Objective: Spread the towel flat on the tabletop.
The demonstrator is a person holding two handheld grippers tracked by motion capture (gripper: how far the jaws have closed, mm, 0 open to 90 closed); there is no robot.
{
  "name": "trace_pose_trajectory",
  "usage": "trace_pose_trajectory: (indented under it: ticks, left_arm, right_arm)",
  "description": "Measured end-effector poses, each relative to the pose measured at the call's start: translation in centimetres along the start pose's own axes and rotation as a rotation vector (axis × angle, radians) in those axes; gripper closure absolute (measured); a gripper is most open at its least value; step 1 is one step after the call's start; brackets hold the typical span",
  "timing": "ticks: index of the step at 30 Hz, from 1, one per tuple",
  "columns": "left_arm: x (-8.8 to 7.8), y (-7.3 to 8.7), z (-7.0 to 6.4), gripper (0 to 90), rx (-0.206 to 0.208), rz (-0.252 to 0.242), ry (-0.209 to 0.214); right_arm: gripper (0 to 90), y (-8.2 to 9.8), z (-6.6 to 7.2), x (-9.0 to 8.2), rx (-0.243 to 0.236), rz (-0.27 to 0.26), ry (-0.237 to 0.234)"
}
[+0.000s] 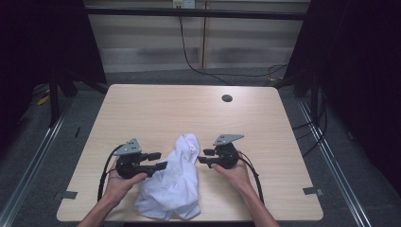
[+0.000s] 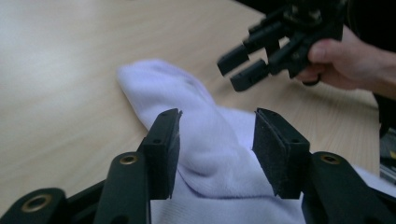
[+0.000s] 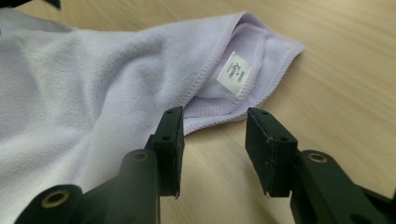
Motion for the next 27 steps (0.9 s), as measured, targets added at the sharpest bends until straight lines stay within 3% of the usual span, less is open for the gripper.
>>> trace_pose_trajectory:
  ticks: [1,3,7,12,15,16,18,21,24,25,27]
  left_arm:
    - [0.3,0.7,0.1,49.1,0.013,0.039,-0.024]
    - [0.7,1.9,0.5,57.7,0.007,0.088,-0.026]
    - [0.7,2.5,0.8,68.0,-0.037,0.106,-0.021]
    - [0.7,2.7,0.9,70.7,-0.053,0.109,-0.004]
    - [0.7,2.8,1.1,69.9,-0.066,0.101,0.004]
    - [0.5,2.7,1.1,66.8,-0.081,0.084,-0.009]
    - [0.5,2.5,1.0,58.8,-0.071,0.077,-0.023]
    - [-0.2,0.9,0.3,45.2,-0.033,0.002,-0.038]
    - [-0.4,0.0,-0.2,44.3,-0.016,-0.037,-0.029]
    - [-0.1,-0.5,-0.7,48.0,0.011,-0.043,0.009]
    - [0.1,-0.5,-1.0,49.8,0.034,-0.038,0.012]
  right_arm:
    - [57.4,0.2,0.0,0.5,0.004,0.007,-0.007]
    - [55.3,0.5,0.4,1.6,-0.005,0.023,-0.019]
    - [53.1,0.3,1.0,2.5,-0.026,0.03,-0.026]
    - [52.6,0.4,1.3,3.4,-0.053,0.048,-0.012]
    - [67.8,0.3,1.9,3.9,-0.103,0.061,-0.008]
    - [73.3,0.2,2.0,3.9,-0.108,0.064,-0.018]
    - [86.3,0.2,2.2,4.0,-0.128,0.078,-0.001]
    - [89.2,0.3,1.9,3.8,-0.086,0.065,-0.022]
    - [89.9,-0.2,1.8,3.4,-0.063,0.035,-0.022]
    - [89.9,-0.5,1.7,3.2,-0.055,0.018,-0.024]
    - [90.0,-0.8,1.6,3.0,-0.044,0.003,-0.029]
Point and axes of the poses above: each handheld gripper's, and its own axes: x roughly forward along the jaws, y roughly out of its underside, z roughly to its left, the point moved 2 cm from there along x, roughly forward along the jaws, and after that the axes turned 14 degrees about -z, right-handed, at the moved point
